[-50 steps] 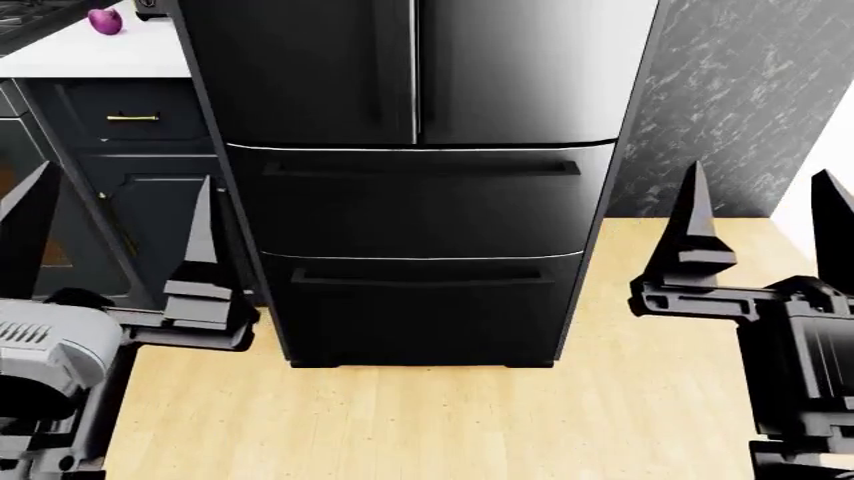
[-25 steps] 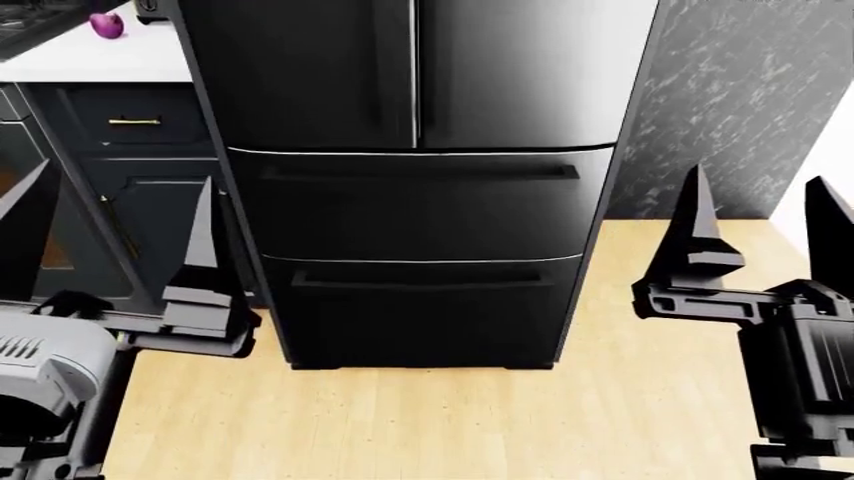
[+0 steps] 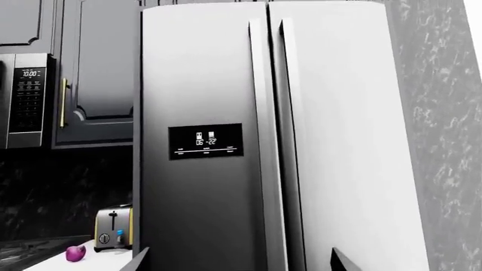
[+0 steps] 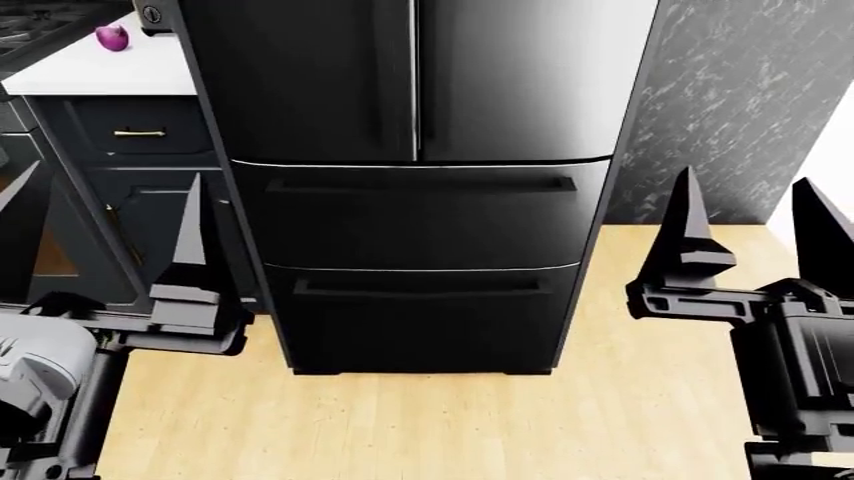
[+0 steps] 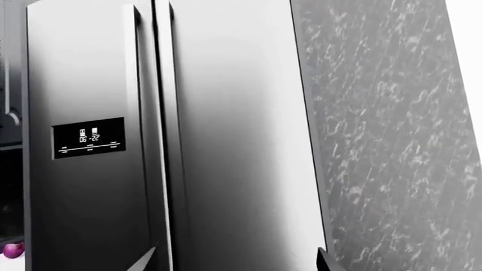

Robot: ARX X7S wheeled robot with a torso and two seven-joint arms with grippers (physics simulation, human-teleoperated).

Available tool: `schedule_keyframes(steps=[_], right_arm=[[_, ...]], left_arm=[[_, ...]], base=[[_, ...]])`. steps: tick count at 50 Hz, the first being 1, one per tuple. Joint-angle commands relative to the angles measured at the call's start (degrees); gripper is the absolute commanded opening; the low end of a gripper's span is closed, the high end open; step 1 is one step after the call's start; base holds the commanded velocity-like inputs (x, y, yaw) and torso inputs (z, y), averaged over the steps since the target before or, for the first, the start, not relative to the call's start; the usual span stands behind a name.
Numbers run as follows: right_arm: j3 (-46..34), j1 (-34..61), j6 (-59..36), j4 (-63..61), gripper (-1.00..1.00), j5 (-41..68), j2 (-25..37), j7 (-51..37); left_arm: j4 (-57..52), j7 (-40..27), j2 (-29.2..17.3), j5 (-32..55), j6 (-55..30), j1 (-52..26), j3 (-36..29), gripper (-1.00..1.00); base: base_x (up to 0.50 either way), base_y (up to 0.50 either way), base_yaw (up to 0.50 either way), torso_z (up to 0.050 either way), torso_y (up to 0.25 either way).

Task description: Open the fridge doors

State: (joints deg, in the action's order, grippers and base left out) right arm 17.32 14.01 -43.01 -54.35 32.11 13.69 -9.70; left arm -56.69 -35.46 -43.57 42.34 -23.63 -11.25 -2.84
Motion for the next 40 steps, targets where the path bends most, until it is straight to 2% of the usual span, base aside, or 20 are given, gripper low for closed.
schedule_keyframes(steps=[1, 6, 13, 25, 40], right_arm=[[0.2, -0.2, -0.2, -0.1, 1.0, 1.3, 0.4, -0.6], [0.2, -0.1, -0.2, 0.0, 1.0, 1.8, 0.6, -0.8], [0.8, -0.2, -0.4, 0.1, 1.0, 3.2, 0.8, -1.0], [0.7, -0.6, -0.3, -0.1, 1.0, 4.0, 1.2, -1.7], [0.3, -0.3, -1.0, 0.1, 1.0, 5.2, 1.8, -2.9]], left_arm=[[-0.1, -0.7, -0.4, 0.8, 0.6, 0.6, 0.3, 1.0], [0.0, -1.1, -0.7, 0.9, -0.1, -0.4, -0.3, 1.0], [-0.2, -1.7, -0.9, 1.4, -0.1, -0.5, -0.2, 1.0], [-0.2, -1.9, -1.4, 1.7, 0.7, -0.1, -0.2, 1.0], [0.0, -2.3, -1.8, 2.1, 1.3, -0.2, -0.3, 1.0]], base=[[0.0, 0.0, 0.0, 0.05, 0.0], [0.0, 0.0, 0.0, 0.05, 0.0], [0.06, 0.04, 0.0, 0.0, 0.0], [0.44, 0.26, 0.0, 0.0, 0.0], [0.49, -0.09, 0.0, 0.0, 0.0]])
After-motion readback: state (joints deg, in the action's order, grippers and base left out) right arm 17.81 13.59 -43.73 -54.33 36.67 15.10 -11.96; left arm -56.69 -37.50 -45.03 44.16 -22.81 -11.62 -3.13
